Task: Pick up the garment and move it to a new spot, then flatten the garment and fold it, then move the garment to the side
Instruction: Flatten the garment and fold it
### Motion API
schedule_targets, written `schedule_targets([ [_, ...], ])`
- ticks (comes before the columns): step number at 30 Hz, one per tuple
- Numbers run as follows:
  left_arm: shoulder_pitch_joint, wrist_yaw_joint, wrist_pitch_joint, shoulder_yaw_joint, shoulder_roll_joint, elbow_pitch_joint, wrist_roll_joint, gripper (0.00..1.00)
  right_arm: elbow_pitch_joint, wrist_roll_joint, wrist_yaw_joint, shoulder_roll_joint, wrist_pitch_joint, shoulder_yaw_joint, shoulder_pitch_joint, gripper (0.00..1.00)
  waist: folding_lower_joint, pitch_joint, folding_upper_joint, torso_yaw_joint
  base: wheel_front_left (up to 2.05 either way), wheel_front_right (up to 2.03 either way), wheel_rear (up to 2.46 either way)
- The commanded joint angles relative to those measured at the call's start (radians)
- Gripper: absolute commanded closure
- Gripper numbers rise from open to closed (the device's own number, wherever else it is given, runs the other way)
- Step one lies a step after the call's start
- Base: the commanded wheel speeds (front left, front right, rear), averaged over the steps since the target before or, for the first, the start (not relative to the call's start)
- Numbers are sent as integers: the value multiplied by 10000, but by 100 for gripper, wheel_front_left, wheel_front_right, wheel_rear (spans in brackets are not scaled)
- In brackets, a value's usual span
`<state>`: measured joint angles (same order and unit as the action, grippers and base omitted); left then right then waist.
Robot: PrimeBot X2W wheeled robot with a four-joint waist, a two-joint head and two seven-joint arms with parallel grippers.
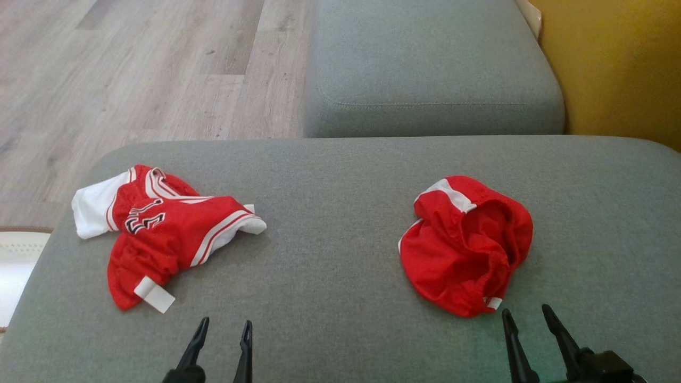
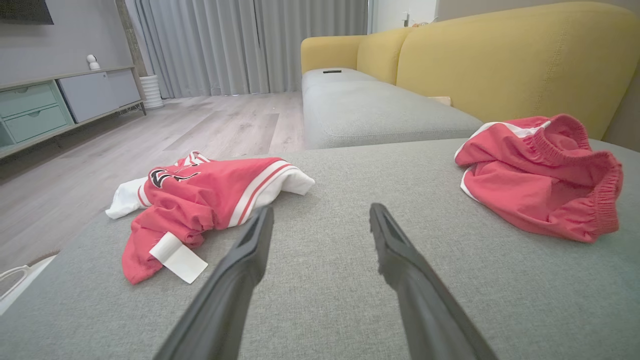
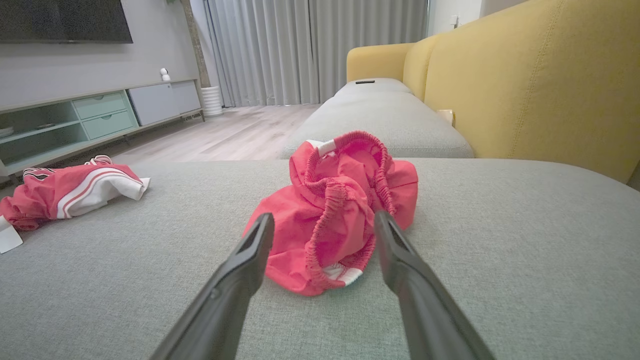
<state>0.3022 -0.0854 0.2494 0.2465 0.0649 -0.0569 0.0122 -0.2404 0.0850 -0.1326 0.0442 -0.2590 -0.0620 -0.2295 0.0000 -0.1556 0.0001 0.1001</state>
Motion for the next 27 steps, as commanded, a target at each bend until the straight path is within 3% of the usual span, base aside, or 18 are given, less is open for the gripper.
schedule_targets([
  [1, -670, -40, 124, -243, -91, 302, -82, 0, 268, -36, 19, 60, -28, -229, 470, 0, 0, 13, -1, 0, 0, 0, 0],
  [9, -721, -73, 124, -130, -38, 232, -98, 1, 293, -39, 19, 60, -28, -302, 517, 0, 0, 78, -1, -30, 0, 0, 0],
  [15, -741, -88, 124, -17, -61, 296, 69, 12, 310, -29, 19, 60, -28, -310, 549, 0, 0, 103, -1, -88, 0, 0, 0],
  [17, -769, 77, 124, 70, -71, 176, 177, 0, 324, 43, 19, 60, -28, -282, 566, 0, 0, 133, -1, -157, 0, 0, 0],
  [27, -2164, 1375, 124, 1653, -102, -825, -220, 0, 799, -118, 19, 60, -28, -474, 1123, 0, 0, 870, -1, -1481, 0, 0, 0],
])
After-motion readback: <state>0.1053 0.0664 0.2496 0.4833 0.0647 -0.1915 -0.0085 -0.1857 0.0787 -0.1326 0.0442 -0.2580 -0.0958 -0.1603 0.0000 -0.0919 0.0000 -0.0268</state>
